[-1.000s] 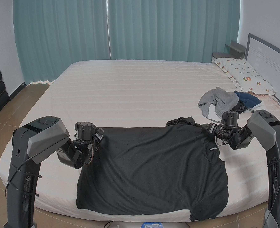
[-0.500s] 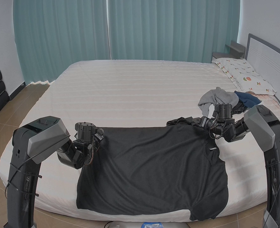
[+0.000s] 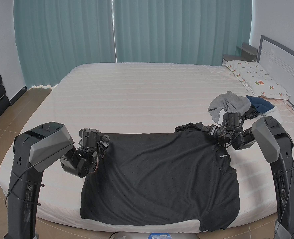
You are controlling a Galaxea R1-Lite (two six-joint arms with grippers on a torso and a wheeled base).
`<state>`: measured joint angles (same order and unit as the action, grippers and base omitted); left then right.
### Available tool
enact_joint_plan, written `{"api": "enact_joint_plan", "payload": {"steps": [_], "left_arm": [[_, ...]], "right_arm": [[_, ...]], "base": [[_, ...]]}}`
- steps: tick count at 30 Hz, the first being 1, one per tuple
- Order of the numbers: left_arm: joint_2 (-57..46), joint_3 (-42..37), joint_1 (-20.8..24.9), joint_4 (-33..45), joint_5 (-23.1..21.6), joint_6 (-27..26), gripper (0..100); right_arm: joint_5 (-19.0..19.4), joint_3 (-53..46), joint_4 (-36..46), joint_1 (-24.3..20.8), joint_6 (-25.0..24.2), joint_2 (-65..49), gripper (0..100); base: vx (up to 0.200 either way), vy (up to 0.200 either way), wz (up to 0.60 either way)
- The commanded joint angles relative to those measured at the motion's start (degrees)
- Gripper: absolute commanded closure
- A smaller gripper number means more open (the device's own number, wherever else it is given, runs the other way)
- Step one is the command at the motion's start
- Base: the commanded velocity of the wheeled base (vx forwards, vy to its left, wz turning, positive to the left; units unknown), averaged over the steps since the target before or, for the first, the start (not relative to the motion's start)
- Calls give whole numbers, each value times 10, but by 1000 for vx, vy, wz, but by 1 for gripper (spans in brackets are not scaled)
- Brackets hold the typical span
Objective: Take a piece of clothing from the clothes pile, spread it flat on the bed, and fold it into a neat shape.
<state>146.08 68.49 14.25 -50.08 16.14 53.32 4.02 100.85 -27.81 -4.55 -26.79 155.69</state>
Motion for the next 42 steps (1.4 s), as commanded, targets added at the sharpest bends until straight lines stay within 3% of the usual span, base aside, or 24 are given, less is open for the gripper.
{"api": "enact_joint_plan", "payload": {"steps": [1, 9, 14, 26, 27, 35, 42], "left_arm": [[1, 1, 0, 0, 0, 0, 0], [2, 1, 2, 0, 0, -1, 0], [3, 2, 1, 0, 0, 0, 0], [2, 2, 1, -1, 1, 0, 0], [2, 2, 1, -1, 1, 0, 0], [-4, 0, -5, -5, 0, 1, 0], [-49, -27, -11, -10, 3, 0, 0]], "right_arm": [[0, 3, 1, -3, 0, 13, 100], [-2, 19, -12, -2, -10, 21, 100], [-44, 58, -25, 4, -38, 30, 100], [-64, 71, -43, 3, -38, 58, 100], [-64, 73, -45, 3, -38, 58, 0], [-69, 35, -47, 8, -51, 10, 0], [-56, -178, -127, 16, -51, -126, 0]], "base": [[0, 0, 0], [0, 0, 0], [0, 0, 0], [0, 0, 0], [0, 0, 0], [0, 0, 0], [0, 0, 0]]}}
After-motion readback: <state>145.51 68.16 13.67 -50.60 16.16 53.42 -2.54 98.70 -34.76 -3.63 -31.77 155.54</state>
